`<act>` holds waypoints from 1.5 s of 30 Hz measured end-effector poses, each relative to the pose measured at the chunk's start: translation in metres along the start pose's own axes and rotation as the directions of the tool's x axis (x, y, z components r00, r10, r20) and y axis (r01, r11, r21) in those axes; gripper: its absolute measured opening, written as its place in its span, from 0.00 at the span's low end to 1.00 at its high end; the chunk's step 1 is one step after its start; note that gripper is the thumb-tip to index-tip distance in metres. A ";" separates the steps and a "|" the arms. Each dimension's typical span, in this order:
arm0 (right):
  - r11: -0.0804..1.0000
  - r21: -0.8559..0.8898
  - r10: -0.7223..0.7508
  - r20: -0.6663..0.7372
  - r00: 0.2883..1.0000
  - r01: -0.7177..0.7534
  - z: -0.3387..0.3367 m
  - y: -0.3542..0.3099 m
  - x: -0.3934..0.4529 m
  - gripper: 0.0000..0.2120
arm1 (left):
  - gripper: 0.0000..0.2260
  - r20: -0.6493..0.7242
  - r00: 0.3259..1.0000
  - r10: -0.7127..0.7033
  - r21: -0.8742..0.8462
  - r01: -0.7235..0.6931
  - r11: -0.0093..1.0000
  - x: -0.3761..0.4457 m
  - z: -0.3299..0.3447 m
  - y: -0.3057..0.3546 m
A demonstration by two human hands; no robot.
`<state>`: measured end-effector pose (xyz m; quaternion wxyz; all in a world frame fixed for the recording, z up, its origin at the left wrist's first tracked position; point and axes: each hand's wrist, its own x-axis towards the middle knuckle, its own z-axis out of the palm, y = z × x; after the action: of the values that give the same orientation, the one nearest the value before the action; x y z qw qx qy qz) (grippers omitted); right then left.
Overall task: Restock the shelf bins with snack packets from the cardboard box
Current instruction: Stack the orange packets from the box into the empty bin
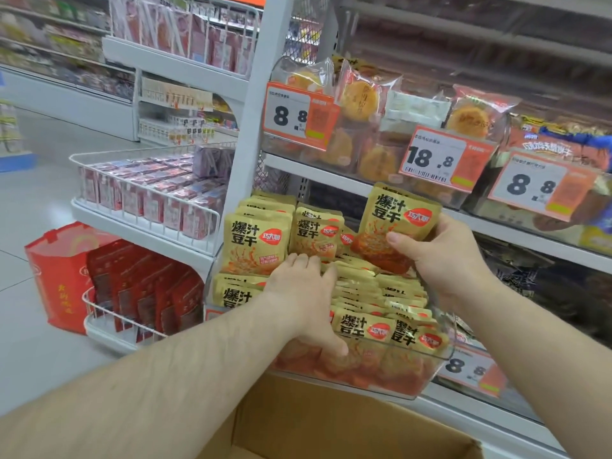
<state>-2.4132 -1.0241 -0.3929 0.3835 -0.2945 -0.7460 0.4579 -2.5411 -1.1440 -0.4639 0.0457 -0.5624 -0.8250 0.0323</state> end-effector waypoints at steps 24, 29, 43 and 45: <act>0.780 0.526 0.354 0.075 0.932 -0.338 -0.045 0.048 -0.036 0.02 | 0.22 -0.110 0.948 0.299 0.391 -0.235 0.890 0.066 -0.074 0.006; 0.709 0.602 0.381 0.109 0.918 -0.366 -0.049 0.055 -0.028 0.05 | 0.21 0.094 0.980 0.177 0.670 -0.194 0.716 0.095 -0.063 0.022; 0.738 0.579 0.354 0.105 0.929 -0.347 -0.045 0.056 -0.030 0.06 | 0.26 -0.091 0.996 0.008 0.768 0.065 0.637 0.073 -0.056 0.009; 0.738 0.585 0.353 0.089 0.931 -0.336 -0.045 0.054 -0.030 0.04 | 0.26 -0.103 0.995 0.004 0.753 0.075 0.654 0.074 -0.054 0.007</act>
<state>-2.3543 -1.0055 -0.4388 0.3748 -0.2994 -0.4930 0.7258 -2.5554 -1.0730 -0.4082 0.3149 -0.4769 -0.7447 0.3445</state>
